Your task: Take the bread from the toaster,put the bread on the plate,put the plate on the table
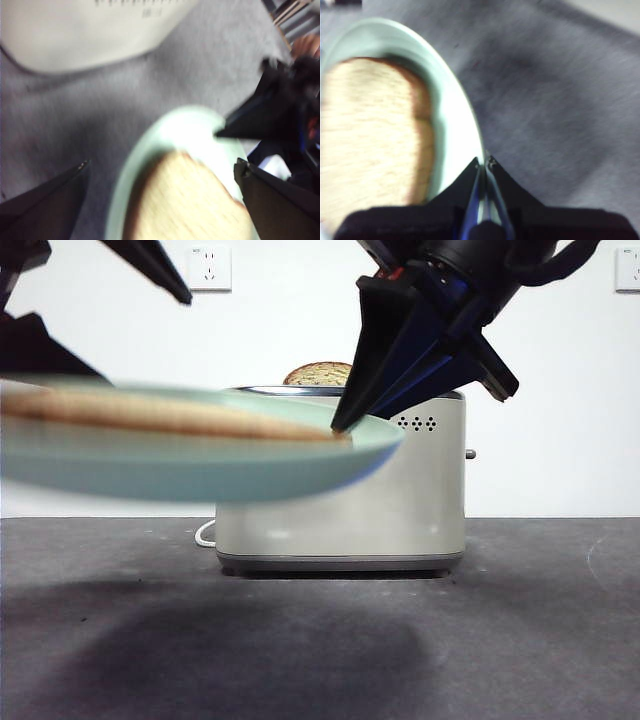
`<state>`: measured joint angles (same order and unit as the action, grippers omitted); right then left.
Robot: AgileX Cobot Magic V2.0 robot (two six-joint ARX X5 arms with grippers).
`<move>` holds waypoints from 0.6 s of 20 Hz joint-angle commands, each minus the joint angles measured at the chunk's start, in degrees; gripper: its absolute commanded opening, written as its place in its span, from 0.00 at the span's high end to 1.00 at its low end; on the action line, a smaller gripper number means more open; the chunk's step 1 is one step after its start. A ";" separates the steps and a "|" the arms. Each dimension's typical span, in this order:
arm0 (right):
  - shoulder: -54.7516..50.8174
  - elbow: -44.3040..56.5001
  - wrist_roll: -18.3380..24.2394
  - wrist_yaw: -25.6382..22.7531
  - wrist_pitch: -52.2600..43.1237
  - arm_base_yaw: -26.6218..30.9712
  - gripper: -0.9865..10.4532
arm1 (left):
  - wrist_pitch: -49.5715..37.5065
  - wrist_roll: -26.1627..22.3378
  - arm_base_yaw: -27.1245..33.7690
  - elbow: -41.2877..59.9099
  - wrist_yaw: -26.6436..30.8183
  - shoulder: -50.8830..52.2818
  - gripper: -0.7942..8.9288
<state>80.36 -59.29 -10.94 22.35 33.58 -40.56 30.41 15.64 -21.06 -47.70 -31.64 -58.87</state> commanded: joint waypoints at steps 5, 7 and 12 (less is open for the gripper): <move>-0.39 -0.13 -0.98 1.38 -0.57 0.00 0.92 | 3.89 -2.40 0.00 -7.74 -0.02 0.39 0.43; -0.44 -0.13 -1.29 1.38 -0.52 0.35 0.92 | 6.60 -4.00 0.00 -10.60 -0.15 0.90 0.44; -0.94 -0.13 -2.40 1.33 -0.33 3.28 0.92 | 15.13 -10.56 0.04 -15.37 0.07 4.24 0.80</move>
<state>79.96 -59.29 -12.25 23.05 33.82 -37.43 45.47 7.31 -21.06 -63.11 -31.64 -54.57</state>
